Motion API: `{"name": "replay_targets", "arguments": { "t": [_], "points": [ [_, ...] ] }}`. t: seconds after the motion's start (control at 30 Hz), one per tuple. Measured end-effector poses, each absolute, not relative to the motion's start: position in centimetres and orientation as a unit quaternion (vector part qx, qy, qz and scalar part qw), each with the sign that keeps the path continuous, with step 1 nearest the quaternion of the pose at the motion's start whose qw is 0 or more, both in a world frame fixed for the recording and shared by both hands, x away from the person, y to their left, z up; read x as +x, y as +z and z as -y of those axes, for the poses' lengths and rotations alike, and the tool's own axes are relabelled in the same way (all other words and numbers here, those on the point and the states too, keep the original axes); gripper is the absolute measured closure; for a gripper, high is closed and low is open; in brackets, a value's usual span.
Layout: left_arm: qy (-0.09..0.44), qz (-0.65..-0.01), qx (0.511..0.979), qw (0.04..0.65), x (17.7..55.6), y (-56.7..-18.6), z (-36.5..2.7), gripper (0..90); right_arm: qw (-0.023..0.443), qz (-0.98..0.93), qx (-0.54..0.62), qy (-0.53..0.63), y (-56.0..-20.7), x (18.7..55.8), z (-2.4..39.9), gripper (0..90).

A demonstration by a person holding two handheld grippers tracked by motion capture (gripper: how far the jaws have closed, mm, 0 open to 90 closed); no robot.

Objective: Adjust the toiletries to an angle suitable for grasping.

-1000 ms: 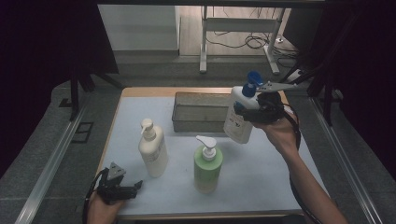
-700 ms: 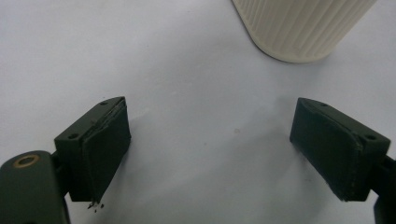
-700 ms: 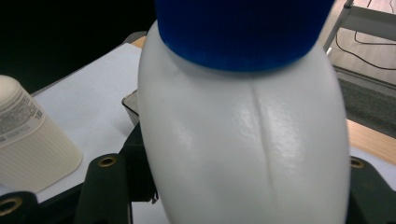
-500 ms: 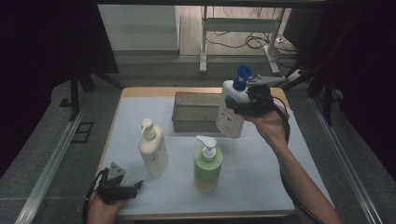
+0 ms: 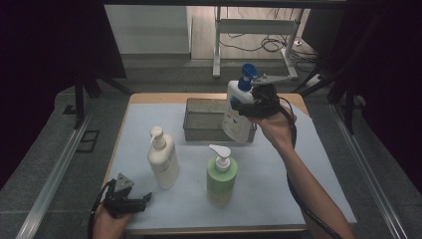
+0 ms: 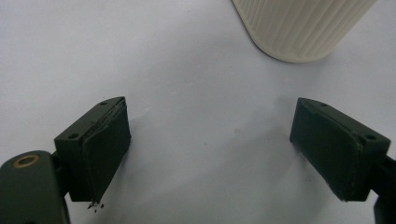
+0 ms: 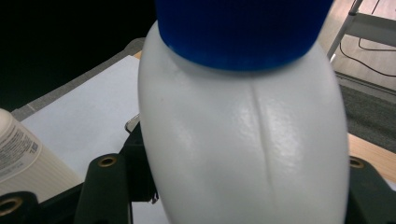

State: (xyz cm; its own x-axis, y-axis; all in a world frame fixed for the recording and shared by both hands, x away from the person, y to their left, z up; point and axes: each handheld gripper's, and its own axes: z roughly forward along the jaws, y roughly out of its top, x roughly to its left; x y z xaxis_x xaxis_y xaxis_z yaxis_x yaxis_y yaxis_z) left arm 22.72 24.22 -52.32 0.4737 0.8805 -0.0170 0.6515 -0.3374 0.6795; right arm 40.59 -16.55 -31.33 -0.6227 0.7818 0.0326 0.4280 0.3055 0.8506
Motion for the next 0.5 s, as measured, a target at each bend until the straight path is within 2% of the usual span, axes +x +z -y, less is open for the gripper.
{"name": "replay_targets", "arguments": {
  "t": [0.5],
  "points": [
    [0.18,-0.48,0.798,0.317,22.7,-52.3,-24.2,12.4,0.2,-0.777,0.392,0.449,-31.3,42.5,14.3,40.4]
  ]
}}
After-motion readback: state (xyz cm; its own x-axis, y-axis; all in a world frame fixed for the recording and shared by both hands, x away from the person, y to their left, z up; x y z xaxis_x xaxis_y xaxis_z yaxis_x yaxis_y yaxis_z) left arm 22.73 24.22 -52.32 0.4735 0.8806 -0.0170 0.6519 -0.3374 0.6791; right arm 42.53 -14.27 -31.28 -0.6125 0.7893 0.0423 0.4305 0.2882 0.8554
